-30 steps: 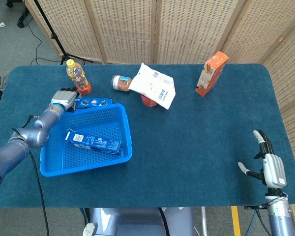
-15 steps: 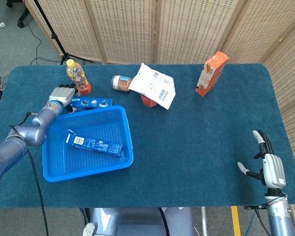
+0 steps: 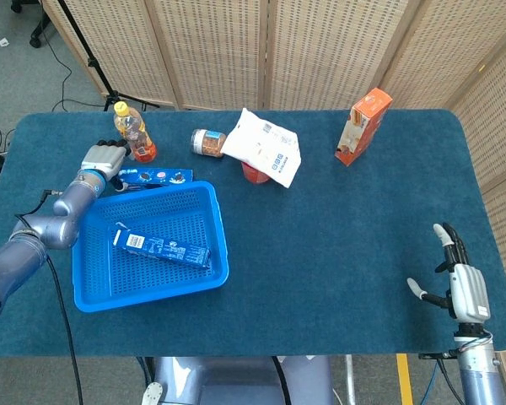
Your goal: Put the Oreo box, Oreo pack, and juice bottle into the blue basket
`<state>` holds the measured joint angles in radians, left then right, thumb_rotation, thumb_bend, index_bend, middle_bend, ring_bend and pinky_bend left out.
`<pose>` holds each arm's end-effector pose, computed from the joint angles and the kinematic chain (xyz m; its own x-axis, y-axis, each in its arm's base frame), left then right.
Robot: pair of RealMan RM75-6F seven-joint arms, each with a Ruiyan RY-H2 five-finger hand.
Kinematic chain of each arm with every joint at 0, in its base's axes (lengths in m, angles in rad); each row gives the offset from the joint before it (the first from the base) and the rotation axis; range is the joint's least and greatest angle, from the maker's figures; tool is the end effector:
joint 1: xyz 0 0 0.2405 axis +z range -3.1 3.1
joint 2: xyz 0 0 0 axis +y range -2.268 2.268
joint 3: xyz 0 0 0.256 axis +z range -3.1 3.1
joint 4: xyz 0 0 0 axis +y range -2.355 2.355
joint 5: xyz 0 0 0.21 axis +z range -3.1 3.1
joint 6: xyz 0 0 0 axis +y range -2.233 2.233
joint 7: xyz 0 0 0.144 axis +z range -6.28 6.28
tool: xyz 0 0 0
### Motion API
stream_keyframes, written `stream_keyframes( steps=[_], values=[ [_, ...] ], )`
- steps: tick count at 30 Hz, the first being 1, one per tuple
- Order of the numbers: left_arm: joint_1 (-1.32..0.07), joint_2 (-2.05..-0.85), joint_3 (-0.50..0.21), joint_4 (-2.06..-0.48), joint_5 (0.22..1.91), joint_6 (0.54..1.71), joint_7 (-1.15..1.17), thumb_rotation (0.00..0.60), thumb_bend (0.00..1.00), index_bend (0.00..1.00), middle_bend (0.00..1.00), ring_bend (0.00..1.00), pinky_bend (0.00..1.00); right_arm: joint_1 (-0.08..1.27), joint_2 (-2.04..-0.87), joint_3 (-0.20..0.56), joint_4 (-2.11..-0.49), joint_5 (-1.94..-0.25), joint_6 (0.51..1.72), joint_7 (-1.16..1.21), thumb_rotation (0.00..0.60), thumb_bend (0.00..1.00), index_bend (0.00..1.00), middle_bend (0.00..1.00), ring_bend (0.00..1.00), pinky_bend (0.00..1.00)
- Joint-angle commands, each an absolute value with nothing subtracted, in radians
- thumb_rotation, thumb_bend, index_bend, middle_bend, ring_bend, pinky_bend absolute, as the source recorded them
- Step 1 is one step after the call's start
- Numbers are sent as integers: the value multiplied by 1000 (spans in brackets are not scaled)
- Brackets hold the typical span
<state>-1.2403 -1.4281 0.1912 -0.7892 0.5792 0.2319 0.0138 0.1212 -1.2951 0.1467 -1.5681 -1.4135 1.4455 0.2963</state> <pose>-0.2027 0.5114 0.0888 0.5333 0.5204 0.6669 0.8006 -0.0558 -0.5966 -0.3009 -0.2108 0.1193 -0.0423 0.0626 0.9971 -0.9988 0.0213 -0.0437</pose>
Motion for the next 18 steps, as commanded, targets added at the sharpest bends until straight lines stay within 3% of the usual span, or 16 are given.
stream_keyframes(
  steps=[1,18],
  values=[
    [-1237,-1439,193,-772,578,229,14,600,290,268,0,0,44,122,-1297,146,-1565,-1413,1443,297,600,234,0,0,0,464],
    [-1217,-1510,166,-665,630,175,-6,600,290,268,0,0,44,124,-1308,146,-1549,-1407,1434,294,600,234,0,0,0,464]
  ],
)
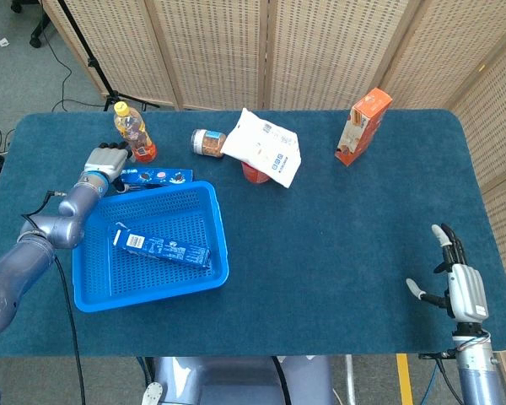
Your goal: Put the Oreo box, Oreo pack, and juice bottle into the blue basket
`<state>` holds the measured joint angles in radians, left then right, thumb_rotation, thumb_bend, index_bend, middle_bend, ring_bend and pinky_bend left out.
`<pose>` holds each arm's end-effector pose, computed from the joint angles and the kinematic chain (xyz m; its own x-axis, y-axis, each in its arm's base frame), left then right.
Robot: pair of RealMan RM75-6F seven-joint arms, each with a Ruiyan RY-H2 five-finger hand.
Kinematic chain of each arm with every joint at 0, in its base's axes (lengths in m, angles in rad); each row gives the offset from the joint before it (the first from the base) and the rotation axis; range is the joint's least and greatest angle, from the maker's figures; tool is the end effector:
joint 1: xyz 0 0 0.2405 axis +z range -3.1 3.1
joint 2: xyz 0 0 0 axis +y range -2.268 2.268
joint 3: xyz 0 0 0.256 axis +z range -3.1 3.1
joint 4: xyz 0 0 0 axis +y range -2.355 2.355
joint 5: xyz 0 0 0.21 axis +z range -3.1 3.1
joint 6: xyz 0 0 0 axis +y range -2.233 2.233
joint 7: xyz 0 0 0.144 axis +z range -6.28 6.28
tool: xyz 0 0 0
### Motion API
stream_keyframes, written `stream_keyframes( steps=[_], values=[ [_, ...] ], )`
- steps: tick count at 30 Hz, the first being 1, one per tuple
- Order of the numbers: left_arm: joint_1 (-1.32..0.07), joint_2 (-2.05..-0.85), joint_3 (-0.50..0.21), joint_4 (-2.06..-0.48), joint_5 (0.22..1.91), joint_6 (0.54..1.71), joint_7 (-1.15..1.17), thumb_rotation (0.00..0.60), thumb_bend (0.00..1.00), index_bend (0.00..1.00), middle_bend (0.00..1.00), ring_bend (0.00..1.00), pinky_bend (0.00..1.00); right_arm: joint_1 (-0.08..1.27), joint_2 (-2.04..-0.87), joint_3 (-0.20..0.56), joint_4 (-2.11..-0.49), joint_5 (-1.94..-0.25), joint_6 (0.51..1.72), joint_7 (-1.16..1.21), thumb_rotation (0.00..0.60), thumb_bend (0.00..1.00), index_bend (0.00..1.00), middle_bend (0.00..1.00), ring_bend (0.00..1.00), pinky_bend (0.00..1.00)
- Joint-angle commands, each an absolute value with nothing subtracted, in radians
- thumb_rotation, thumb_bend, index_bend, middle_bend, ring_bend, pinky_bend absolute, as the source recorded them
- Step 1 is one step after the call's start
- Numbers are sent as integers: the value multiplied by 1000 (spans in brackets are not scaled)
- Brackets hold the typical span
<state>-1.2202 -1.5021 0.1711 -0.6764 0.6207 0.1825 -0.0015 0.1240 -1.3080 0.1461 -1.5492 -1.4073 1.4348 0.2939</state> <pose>-0.2095 0.5156 0.0751 0.5378 0.5328 0.6534 0.7921 -0.0538 -0.6081 -0.3041 -0.2118 0.1154 -0.0352 0.0550 0.9979 -0.9989 0.0303 -0.0369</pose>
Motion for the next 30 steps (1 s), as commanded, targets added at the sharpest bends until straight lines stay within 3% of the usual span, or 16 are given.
stream_keyframes(
  steps=[1,21,27,30],
  values=[
    [-1216,-1513,163,-661,634,172,-8,600,290,268,0,0,44,124,-1309,146,-1548,-1406,1433,294,600,234,0,0,0,464],
    [-1177,-1630,114,-512,728,124,-53,600,294,269,0,0,44,125,-1315,147,-1540,-1403,1428,294,600,234,0,0,0,464],
    [-1162,-1677,98,-455,753,144,-52,600,303,270,0,0,44,125,-1316,148,-1539,-1405,1431,297,600,234,0,0,0,464],
    [-1149,-1706,83,-423,764,192,-43,600,319,329,23,5,57,125,-1316,149,-1539,-1404,1430,298,600,234,0,0,0,464]
  ],
)
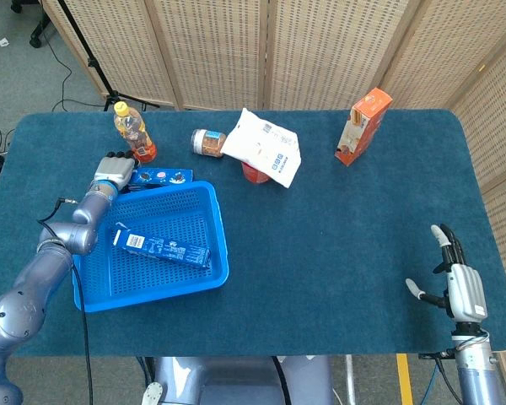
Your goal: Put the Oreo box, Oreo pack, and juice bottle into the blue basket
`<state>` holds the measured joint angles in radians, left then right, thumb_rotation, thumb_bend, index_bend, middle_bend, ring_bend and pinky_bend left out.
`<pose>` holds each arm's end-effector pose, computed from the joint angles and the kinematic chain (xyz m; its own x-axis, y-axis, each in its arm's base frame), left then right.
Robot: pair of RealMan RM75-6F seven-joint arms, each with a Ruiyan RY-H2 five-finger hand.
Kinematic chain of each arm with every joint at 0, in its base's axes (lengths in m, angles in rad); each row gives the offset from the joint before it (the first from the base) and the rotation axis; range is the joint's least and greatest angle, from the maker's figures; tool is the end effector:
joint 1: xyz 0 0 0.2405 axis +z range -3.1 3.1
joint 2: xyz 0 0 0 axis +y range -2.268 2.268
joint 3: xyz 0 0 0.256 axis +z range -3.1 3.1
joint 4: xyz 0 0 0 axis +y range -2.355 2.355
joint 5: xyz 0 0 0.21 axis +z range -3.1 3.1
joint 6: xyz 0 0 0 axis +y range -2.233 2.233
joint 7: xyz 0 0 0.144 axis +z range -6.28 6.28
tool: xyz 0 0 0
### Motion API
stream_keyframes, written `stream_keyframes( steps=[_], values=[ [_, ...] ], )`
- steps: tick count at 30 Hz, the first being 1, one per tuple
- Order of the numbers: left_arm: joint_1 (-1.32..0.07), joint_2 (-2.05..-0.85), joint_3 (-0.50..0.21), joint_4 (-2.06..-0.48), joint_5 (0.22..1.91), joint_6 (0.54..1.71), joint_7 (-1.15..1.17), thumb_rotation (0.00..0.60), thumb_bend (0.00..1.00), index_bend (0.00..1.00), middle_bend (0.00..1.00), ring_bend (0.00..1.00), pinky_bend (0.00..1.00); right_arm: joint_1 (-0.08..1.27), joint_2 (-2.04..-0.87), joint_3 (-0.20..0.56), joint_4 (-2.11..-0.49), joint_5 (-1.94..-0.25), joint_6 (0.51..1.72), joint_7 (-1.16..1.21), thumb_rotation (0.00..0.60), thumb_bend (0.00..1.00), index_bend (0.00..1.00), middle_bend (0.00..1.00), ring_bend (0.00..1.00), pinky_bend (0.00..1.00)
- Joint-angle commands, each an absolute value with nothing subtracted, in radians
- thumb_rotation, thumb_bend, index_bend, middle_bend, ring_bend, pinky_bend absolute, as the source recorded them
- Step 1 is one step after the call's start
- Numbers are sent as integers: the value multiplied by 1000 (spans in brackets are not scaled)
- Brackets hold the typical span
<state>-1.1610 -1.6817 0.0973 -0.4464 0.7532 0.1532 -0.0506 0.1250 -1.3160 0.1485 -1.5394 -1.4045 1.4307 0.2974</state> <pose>-0.2224 0.5159 0.0386 0.5445 0.5228 0.6559 0.7866 -0.0469 -0.6156 -0.3053 -0.2127 0.1135 -0.0379 0.0549 0.9978 -0.9986 0.0336 -0.0398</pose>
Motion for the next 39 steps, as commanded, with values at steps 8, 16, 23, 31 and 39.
stream_keyframes(
  steps=[8,16,23,31,39],
  values=[
    [-1125,-1744,26,-398,780,301,16,600,359,554,167,149,189,124,-1312,148,-1545,-1412,1436,304,600,234,0,0,0,464],
    [-1107,-1747,-15,-415,785,310,89,600,369,626,218,193,228,120,-1306,149,-1555,-1420,1448,308,600,234,0,0,0,464],
    [-1105,-1716,-65,-475,786,346,130,600,373,626,223,194,228,122,-1304,148,-1558,-1422,1446,311,600,234,0,0,0,464],
    [-1100,-1636,-110,-623,779,427,177,600,374,627,232,200,228,120,-1301,149,-1566,-1428,1454,315,600,234,0,0,0,464],
    [-1084,-1509,-142,-851,746,537,251,600,372,627,238,200,228,119,-1299,149,-1571,-1433,1460,315,600,234,0,0,0,464]
  ],
)
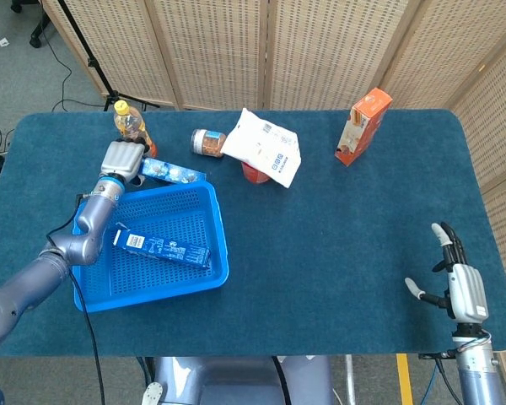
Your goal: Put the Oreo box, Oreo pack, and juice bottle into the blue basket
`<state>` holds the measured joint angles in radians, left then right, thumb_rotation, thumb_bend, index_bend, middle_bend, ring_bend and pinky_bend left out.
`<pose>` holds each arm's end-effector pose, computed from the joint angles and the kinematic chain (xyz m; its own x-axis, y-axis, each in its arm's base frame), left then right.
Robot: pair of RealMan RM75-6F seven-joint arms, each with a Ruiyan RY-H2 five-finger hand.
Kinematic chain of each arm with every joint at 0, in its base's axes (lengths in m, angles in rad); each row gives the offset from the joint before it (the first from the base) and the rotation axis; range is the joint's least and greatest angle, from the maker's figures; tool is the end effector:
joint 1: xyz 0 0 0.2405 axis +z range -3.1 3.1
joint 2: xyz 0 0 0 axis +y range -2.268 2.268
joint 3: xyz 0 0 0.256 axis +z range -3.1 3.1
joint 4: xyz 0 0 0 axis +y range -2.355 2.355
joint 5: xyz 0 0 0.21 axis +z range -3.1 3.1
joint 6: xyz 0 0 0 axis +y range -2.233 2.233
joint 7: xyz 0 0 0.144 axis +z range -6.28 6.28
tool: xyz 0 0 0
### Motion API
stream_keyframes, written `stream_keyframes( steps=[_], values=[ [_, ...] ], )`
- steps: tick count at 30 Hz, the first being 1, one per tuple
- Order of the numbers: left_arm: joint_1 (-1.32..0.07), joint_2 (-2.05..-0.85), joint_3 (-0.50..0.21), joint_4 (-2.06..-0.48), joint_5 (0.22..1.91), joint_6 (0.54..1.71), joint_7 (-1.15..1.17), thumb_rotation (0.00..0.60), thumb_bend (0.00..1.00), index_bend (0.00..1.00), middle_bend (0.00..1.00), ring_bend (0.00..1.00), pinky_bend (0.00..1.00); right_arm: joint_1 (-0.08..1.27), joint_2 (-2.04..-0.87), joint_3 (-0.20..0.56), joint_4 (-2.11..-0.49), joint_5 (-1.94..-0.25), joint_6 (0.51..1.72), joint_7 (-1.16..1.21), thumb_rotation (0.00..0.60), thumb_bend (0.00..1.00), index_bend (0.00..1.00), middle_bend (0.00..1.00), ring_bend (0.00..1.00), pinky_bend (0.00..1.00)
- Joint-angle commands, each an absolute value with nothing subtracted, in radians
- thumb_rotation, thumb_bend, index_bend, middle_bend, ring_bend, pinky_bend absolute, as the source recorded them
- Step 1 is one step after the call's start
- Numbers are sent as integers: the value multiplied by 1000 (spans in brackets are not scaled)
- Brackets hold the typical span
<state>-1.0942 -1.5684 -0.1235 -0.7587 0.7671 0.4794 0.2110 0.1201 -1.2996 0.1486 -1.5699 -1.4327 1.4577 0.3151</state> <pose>-0.1829 0.5071 0.0513 0.5916 0.3061 0.7458 0.8024 -0.1343 -0.5814 -0.2970 -0.2108 0.1191 -0.0651 0.0697 0.9954 -0.9979 -0.0013 -0.0652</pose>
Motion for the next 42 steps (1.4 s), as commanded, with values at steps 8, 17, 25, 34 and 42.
stream_keyframes(
  steps=[8,17,25,34,42],
  values=[
    [-1065,-1423,-154,-1021,705,628,317,600,372,628,240,200,228,119,-1298,146,-1579,-1444,1466,309,600,234,0,0,0,464],
    [-1062,-1338,-181,-1166,678,701,364,600,371,628,240,200,228,118,-1297,144,-1587,-1451,1473,307,600,234,0,0,0,464],
    [-1061,-1283,-213,-1257,680,755,374,600,371,629,240,200,228,116,-1292,145,-1595,-1455,1482,313,600,234,0,0,0,464],
    [-1052,-1215,-246,-1374,708,803,366,600,370,629,240,200,228,114,-1290,144,-1599,-1457,1486,316,600,234,0,0,0,464],
    [-1040,-1133,-275,-1505,763,835,347,600,369,630,240,200,228,113,-1288,143,-1601,-1458,1487,318,600,234,0,0,0,464]
  ],
)
